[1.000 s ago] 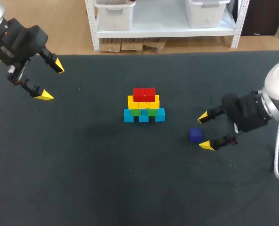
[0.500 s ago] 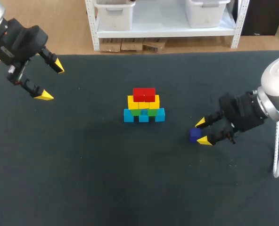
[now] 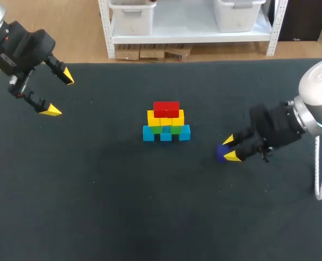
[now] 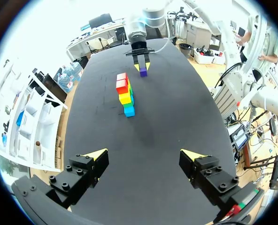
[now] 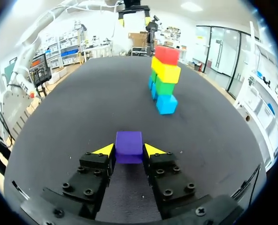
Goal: Place the blue cubes, place green cubes on the blue cubes, place the yellow cubes on the green cubes, then place the red cubes on the yellow cubes, and place purple cube on the red cubes.
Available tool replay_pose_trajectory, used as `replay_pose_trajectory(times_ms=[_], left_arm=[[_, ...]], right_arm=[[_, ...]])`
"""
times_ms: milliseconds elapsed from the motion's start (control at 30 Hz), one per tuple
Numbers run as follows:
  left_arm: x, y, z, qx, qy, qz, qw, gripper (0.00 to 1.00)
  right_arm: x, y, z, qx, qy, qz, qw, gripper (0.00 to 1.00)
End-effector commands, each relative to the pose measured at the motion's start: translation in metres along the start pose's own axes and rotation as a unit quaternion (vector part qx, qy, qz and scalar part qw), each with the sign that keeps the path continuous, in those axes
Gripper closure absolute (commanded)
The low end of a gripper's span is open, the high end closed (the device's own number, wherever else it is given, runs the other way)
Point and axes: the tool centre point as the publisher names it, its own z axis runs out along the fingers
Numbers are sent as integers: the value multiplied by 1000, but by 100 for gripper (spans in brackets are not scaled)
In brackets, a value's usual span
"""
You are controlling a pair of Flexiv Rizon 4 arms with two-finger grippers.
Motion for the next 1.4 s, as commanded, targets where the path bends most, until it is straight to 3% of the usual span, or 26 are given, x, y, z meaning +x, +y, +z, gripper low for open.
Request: replay_pose_trajectory(times_ms=[33, 200, 400, 700, 1067, 1400], left_arm=[[1, 0, 0, 0, -1, 2, 1000, 0], [1, 0, 0, 0, -1, 2, 1000, 0], [1, 0, 0, 0, -1, 2, 1000, 0], [1, 0, 0, 0, -1, 2, 1000, 0], [1, 0, 0, 0, -1, 2, 1000, 0], [1, 0, 0, 0, -1, 2, 1000, 0]], right_arm=[[-16, -5, -14, 11, -34, 20, 999, 100], [-35, -25, -31, 34, -45, 32, 998, 100], [-69, -50, -43, 48, -38, 2, 998, 100], [-121, -76, -36, 17, -25, -38, 999, 100], [-160, -79, -22, -13, -10, -41, 999, 100], [-173, -72, -3, -9, -7, -15, 1000, 100]])
